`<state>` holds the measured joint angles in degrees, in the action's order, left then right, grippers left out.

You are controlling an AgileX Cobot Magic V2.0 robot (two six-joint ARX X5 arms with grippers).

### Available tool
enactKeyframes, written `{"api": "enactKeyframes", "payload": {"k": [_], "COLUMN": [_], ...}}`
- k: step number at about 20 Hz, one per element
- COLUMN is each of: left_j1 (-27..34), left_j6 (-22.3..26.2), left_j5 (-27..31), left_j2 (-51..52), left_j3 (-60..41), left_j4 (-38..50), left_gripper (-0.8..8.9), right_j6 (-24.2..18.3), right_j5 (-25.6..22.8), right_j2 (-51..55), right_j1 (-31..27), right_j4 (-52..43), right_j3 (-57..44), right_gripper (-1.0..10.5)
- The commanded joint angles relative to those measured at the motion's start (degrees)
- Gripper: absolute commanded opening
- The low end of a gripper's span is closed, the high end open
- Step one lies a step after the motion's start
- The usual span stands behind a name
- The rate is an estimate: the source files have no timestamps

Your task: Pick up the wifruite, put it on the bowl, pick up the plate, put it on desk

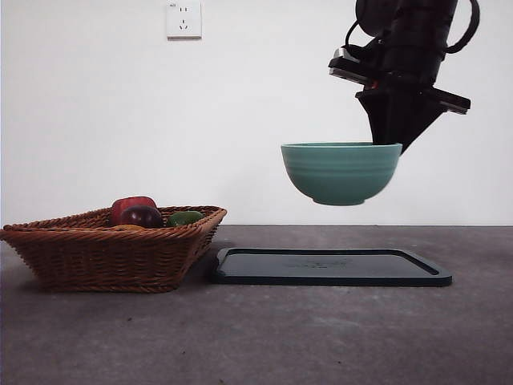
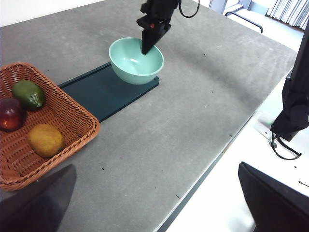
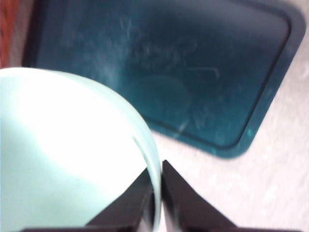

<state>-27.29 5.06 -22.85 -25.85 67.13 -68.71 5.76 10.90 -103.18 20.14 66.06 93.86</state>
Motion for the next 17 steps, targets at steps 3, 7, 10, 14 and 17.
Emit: {"api": "enactKeyframes", "payload": {"k": [3, 7, 10, 14, 17], "left_j1": [-0.33, -0.33, -0.33, -0.33, -0.33], "left_j6": [0.48, 0.48, 0.48, 0.48, 0.44], "left_j5": [-0.39, -0.39, -0.39, -0.39, -0.39], "left_j2": [-0.04, -0.04, -0.04, -0.04, -0.04], "left_j3": [0.74, 0.74, 0.74, 0.74, 0.74], "left_j4": [0.66, 0.66, 0.63, 0.66, 0.66], "left_gripper": [5.94, 5.94, 5.94, 5.94, 5.94], "right_j6": [-2.21, -2.19, -2.16, -1.84, -1.25], "right_j5": [0.26, 3.5, 4.72, 4.74, 4.72], "right_j2": [4.66, 8.68, 8.96, 8.96, 8.96], "right_j1": [4.66, 8.83, 10.78, 11.67, 11.65], "right_j4": [-0.22, -6.4, -9.57, -14.95, -16.81], "right_j3": [-7.28, -18.43, -24.92, -31.15, -33.14], "right_gripper": [0.1, 0.1, 0.1, 0.1, 0.1]}}
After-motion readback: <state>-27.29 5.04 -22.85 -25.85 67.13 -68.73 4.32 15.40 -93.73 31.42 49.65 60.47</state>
